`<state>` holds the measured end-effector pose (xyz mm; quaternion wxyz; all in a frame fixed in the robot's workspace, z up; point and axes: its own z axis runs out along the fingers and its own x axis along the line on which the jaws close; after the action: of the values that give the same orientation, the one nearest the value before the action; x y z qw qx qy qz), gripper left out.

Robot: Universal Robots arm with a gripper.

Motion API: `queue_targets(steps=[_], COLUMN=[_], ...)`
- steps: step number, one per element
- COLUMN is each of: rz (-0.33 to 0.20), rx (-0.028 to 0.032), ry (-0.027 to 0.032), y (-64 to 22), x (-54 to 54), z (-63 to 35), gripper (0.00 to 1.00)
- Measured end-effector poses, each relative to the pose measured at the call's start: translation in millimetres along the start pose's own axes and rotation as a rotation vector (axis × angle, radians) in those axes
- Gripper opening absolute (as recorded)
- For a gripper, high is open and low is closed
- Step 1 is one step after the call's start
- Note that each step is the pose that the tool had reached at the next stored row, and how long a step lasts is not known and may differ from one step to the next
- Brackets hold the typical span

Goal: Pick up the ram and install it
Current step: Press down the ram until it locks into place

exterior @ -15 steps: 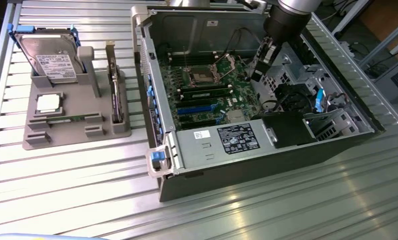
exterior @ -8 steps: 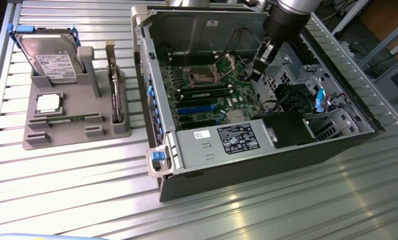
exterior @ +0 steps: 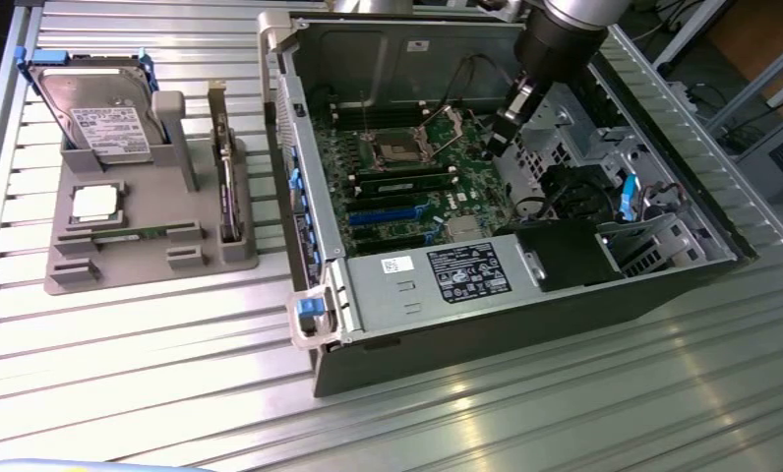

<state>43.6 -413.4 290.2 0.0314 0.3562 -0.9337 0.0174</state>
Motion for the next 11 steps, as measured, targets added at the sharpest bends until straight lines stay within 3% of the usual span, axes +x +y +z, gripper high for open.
queue_targets(steps=[4, 6, 7, 8, 11], rz=[0.015, 0.018, 0.02, 0.022, 0.026], rx=[-0.0041, -0.0143, -0.0305, -0.0336, -0.034], ry=[-0.0023, -0.0113, -0.0253, -0.0281, -0.028], y=[0.9, 1.4, 1.9, 2.2, 2.6], x=[1.1, 1.5, 2.1, 2.3, 2.9], z=[-0.1, 0.1, 0.1, 0.1, 0.2], gripper=[0.1, 0.1, 0.1, 0.1, 0.1])
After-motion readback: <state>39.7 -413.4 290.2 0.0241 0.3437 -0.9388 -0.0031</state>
